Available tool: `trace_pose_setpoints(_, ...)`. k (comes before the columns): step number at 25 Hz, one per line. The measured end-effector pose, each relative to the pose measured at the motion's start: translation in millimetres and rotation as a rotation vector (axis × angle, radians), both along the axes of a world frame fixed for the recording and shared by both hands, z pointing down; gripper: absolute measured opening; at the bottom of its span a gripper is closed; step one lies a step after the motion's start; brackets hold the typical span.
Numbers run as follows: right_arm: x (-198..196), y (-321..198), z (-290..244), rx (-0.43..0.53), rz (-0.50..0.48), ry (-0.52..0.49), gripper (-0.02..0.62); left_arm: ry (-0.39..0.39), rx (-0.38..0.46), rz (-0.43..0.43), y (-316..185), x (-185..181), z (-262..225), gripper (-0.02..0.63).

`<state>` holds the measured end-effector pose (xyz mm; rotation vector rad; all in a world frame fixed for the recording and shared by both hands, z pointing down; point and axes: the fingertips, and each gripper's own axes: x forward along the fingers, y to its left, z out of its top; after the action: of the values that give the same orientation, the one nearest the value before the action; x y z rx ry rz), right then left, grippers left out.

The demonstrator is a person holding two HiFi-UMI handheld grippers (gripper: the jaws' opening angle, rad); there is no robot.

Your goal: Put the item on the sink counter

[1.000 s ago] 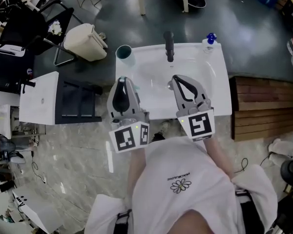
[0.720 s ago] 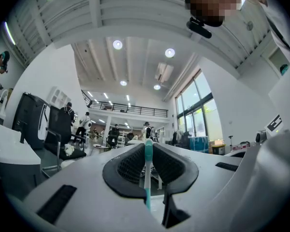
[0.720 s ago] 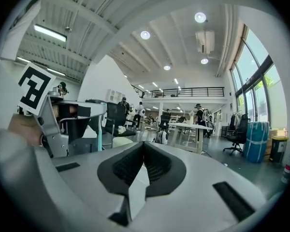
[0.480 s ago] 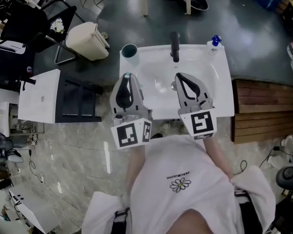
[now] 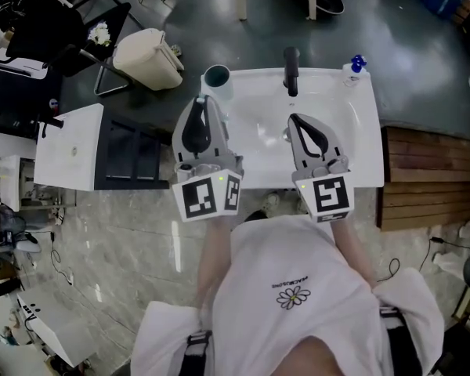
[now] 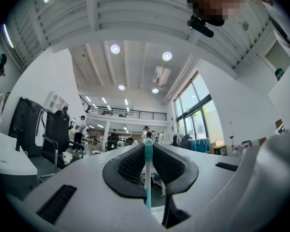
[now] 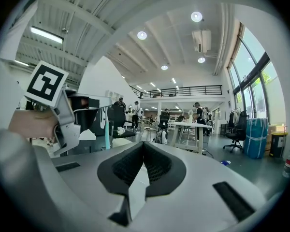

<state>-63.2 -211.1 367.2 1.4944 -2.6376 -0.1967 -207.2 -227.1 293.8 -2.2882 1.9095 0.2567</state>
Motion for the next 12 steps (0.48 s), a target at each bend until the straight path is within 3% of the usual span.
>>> trace_pose_setpoints(7, 5, 1, 7, -0.052, 0.039, 0.019, 0.012, 0.041, 0.061, 0.038, -46, -19, -32, 0.058)
trace_pose_setpoints(12, 2, -3, 10, -0.055, 0.032, 0.033, 0.012, 0.038, 0.044, 0.05, -85, -29, -30, 0.058)
